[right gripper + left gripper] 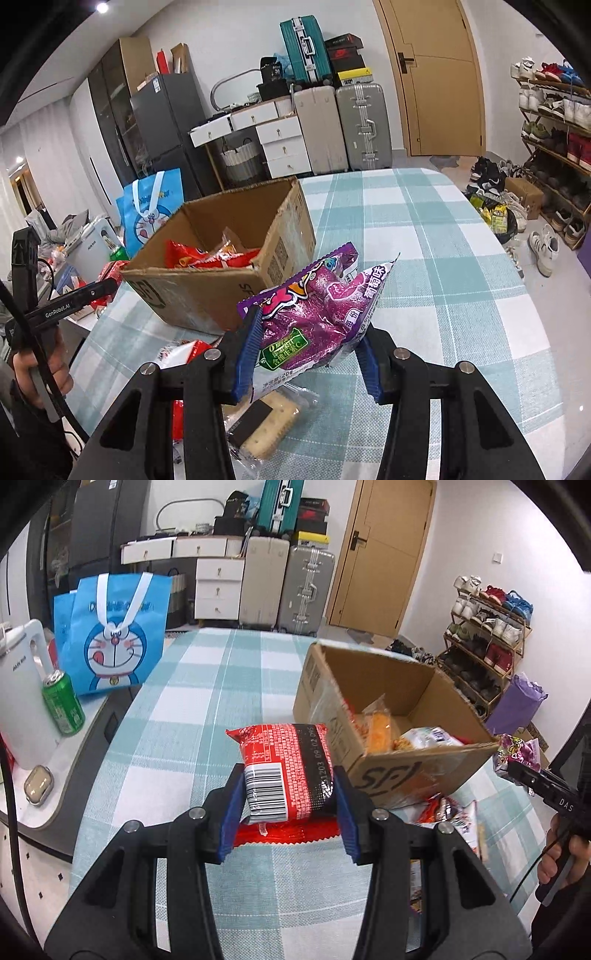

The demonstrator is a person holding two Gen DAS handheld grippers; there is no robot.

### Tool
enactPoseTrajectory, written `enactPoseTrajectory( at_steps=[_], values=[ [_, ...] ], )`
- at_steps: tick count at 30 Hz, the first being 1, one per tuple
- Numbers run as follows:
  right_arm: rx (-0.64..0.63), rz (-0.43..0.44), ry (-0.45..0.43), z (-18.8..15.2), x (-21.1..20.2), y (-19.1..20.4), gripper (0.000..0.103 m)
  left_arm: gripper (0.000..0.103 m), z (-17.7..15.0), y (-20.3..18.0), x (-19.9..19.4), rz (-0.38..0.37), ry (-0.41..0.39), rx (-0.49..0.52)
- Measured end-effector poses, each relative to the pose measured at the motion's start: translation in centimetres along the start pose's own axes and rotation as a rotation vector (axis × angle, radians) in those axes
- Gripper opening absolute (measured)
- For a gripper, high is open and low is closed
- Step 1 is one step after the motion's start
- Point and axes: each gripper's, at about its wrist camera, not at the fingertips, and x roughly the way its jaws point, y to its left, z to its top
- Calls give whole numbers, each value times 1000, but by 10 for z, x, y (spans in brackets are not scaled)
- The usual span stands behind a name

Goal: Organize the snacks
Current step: 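Carry purple candy bag and red-black snack over the cardboard box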

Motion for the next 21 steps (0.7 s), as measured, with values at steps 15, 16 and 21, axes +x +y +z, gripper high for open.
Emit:
enactPoseTrajectory(
  at_steps=[15, 16, 21],
  values=[
    [-18, 49, -75, 11, -21, 21, 48, 42, 18, -39, -36, -42, -92, 64],
    [-19, 51, -79, 11, -22, 23, 48, 42, 19, -43, -37, -43, -98, 69],
    [-22, 68, -91, 16, -24, 27, 48, 42, 23, -57, -33, -58, -90, 85]
  ],
)
